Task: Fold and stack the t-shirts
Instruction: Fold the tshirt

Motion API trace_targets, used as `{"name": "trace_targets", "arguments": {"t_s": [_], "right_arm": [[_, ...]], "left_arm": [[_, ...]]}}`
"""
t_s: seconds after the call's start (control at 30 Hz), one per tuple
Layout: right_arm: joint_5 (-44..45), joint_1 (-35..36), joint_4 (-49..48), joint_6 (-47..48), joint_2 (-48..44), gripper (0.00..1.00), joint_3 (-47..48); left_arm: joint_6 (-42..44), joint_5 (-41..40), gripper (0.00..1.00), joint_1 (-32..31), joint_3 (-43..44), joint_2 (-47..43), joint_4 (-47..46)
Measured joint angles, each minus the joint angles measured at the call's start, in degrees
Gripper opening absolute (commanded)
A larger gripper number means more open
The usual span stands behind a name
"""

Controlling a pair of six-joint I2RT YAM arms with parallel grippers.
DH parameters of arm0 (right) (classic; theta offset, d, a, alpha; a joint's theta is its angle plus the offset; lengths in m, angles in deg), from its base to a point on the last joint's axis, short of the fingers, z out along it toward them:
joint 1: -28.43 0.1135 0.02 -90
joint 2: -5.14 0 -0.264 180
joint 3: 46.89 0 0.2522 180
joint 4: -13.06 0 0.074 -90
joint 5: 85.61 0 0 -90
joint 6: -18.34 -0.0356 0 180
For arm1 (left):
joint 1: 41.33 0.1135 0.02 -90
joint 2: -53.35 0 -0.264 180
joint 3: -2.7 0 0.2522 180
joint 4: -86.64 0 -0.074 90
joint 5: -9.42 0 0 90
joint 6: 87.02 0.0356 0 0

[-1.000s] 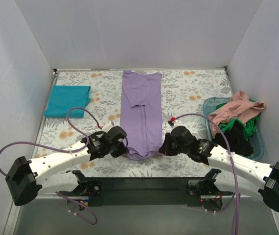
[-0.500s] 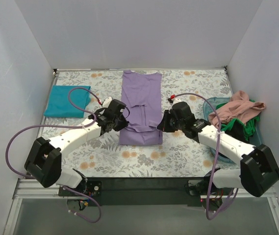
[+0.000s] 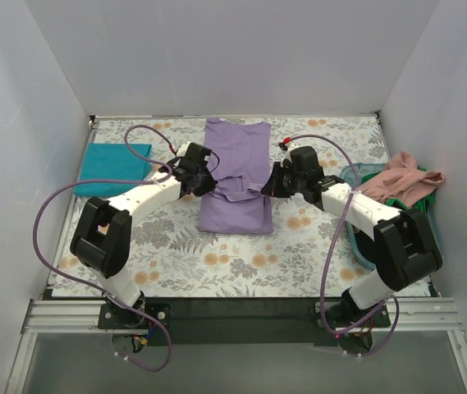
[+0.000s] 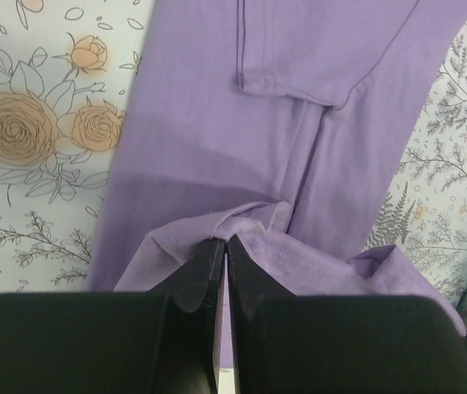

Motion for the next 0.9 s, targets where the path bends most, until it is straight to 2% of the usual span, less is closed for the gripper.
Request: {"name": "trace_targets", "arguments": {"t_s": [0.57, 0.67, 0.7, 0.73, 0.77, 0.8, 0.83, 0.87, 0.9], "right_arm": [[-3.5, -3.5, -2.2, 0.2, 14.7, 0.01, 9.4], [-3.4, -4.0, -2.3, 0.2, 16.2, 0.04, 10.9], [-3.3, -4.2, -2.3, 0.2, 16.6, 0.11, 11.3], [-3.3, -4.4, -2.3, 0.2, 17.0, 0.19, 11.8], [-3.3, -4.5, -2.4, 0.1, 17.3, 0.29, 12.2], [-3.3, -4.7, -2.4, -0.1, 17.4, 0.54, 12.4], [-3.4, -4.9, -2.4, -0.4, 17.5, 0.65, 12.5], [-3.8, -5.0, -2.5, -0.1, 17.5, 0.74, 12.5], [-4.3, -5.2, -2.5, 0.1, 17.5, 0.98, 12.6]], "left_arm": [[3.4, 2.3, 0.0, 4.5, 9.9, 13.9, 1.3], [3.8, 2.3, 0.0, 4.7, 10.6, 14.9, 1.3], [3.9, 2.3, 0.0, 4.8, 10.7, 15.0, 1.4], [4.1, 2.3, 0.04, 4.9, 10.9, 15.0, 1.5], [4.4, 2.3, 0.16, 5.0, 11.3, 15.0, 1.6], [4.8, 2.4, 0.29, 5.1, 11.8, 15.0, 1.7], [5.4, 2.5, 0.66, 5.3, 12.4, 15.0, 1.9], [6.0, 2.7, 0.86, 5.4, 13.2, 15.0, 2.1], [6.1, 2.9, 0.98, 5.5, 14.0, 15.0, 2.4]]}}
